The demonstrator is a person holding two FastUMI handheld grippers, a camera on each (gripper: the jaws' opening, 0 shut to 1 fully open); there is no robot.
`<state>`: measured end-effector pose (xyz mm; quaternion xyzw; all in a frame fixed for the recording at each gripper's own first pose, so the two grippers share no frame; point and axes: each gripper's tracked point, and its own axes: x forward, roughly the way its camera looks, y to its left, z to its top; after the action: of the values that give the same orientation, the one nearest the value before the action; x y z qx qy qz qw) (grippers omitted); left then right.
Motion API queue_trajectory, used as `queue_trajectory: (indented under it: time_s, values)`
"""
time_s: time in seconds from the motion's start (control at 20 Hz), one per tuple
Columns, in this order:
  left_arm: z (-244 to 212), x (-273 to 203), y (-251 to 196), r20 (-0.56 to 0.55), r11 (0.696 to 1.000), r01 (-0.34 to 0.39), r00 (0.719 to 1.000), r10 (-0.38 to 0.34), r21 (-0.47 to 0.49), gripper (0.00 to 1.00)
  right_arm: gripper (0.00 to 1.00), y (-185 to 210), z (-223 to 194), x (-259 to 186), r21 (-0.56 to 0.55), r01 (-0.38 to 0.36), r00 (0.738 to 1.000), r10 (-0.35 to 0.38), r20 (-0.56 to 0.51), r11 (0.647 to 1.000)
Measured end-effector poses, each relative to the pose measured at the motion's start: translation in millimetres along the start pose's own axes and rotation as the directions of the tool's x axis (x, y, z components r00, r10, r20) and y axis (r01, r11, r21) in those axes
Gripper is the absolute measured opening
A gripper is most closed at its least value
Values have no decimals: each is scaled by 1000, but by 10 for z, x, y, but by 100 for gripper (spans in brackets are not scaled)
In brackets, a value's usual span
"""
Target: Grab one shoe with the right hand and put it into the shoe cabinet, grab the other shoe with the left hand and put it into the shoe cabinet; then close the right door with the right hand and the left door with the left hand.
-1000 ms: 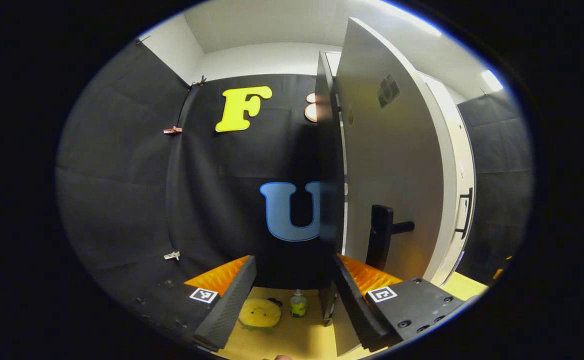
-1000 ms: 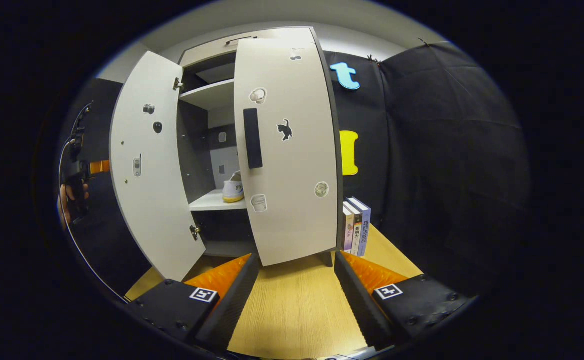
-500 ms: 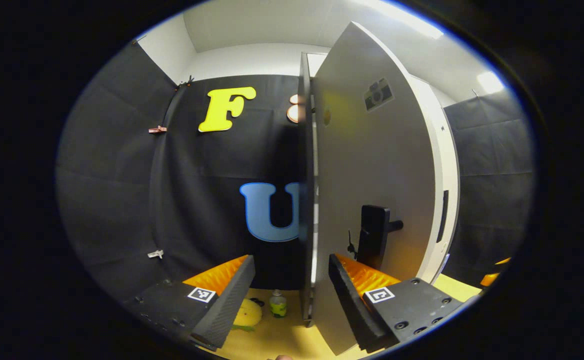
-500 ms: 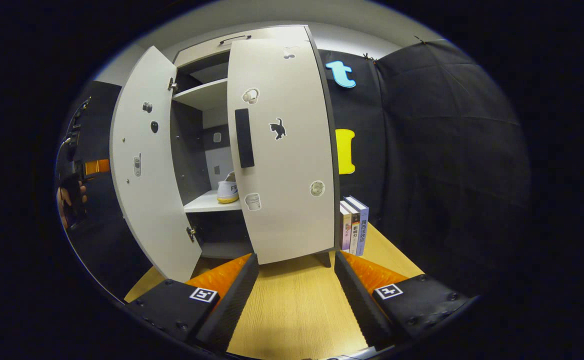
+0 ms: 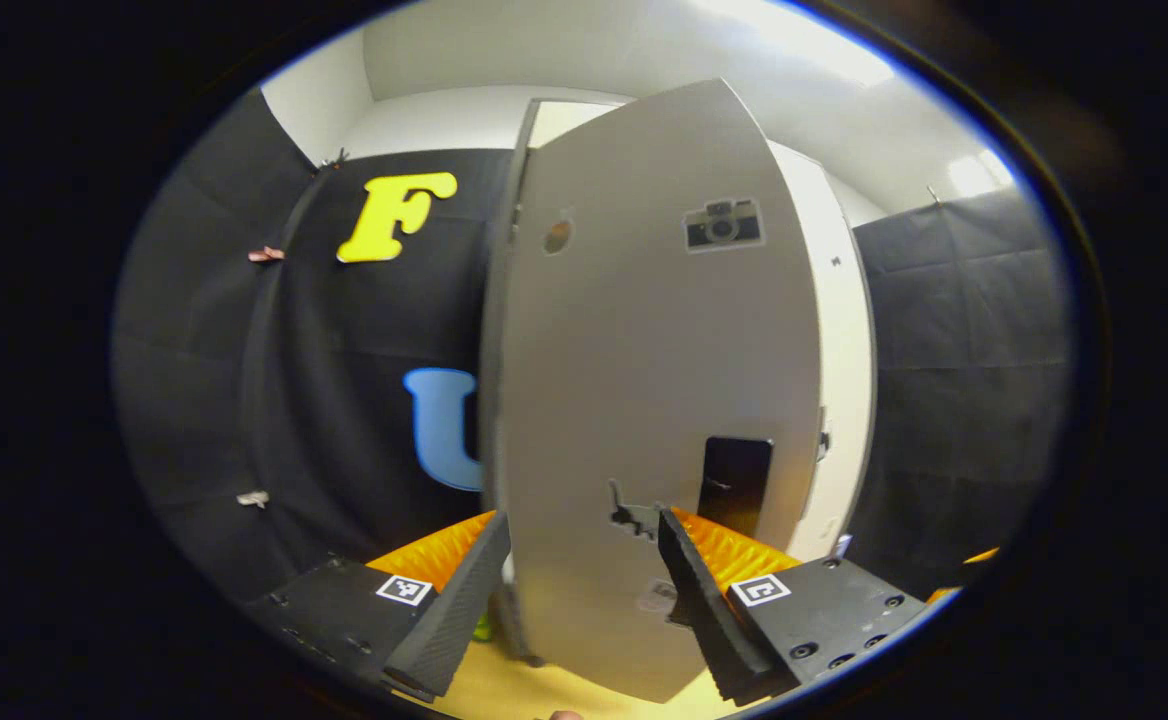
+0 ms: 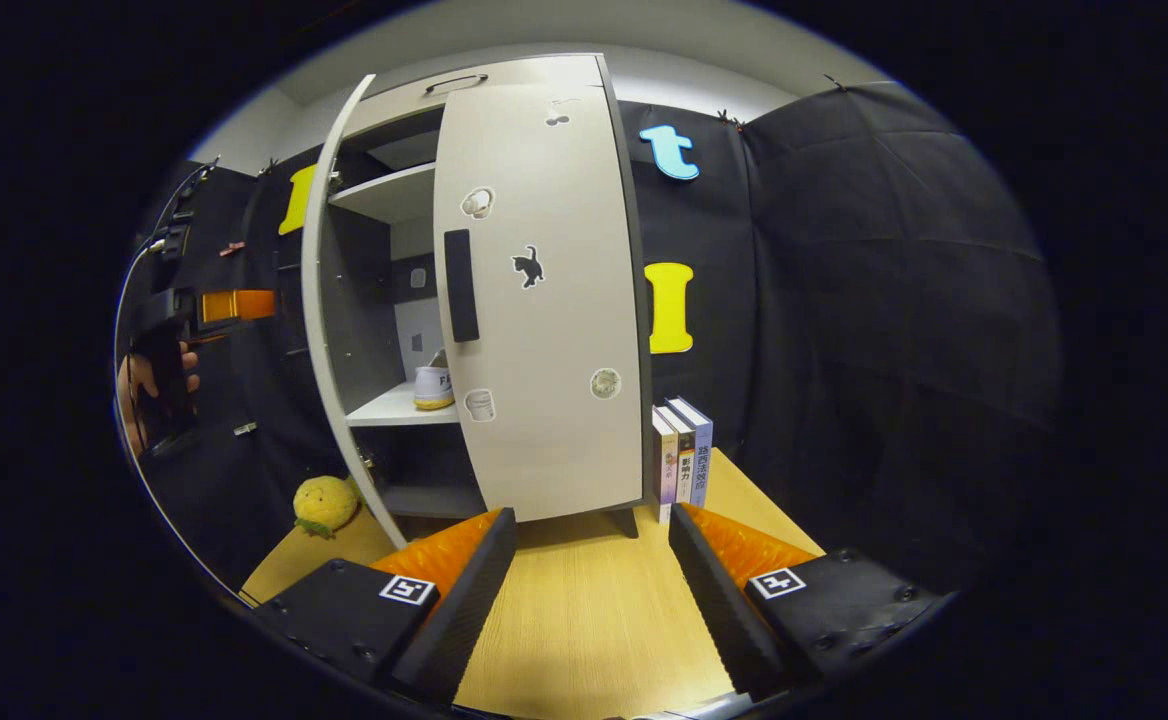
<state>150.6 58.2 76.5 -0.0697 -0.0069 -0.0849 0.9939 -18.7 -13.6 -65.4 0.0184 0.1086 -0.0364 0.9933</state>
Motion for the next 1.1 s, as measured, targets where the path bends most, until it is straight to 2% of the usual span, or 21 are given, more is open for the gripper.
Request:
queue_trajectory:
  time_s: [0.1, 0.2, 0.5, 0.85, 1.0, 1.1]
  values:
    - [43, 3, -309, 4, 997, 48, 999, -48, -65, 94, 98, -130, 68, 8, 7, 2, 1000, -2, -1, 1000]
    - [33, -84, -437, -3, 997, 39, 999, -39, -59, 94, 98, -249, 163, 38, 15, -5, 1000, 5, 9, 1000]
    - [-281, -575, -478, -27, 995, -98, 995, 99, 37, 94, 98, -402, 434, 283, 5, -88, 995, 87, 48, 996]
    - [-503, -1111, -517, -75, 968, -250, 965, 251, 19, 95, 98, -242, 822, 467, -2, -229, 965, 227, 128, 973]
    - [-399, -1271, -538, -52, 964, -265, 963, 264, -12, 95, 98, -199, 1044, 352, -27, -245, 952, 246, 184, 969]
    - [-365, -1401, -513, -37, 964, -267, 963, 267, -7, 95, 98, -196, 1184, 229, -27, -226, 948, 227, 222, 974]
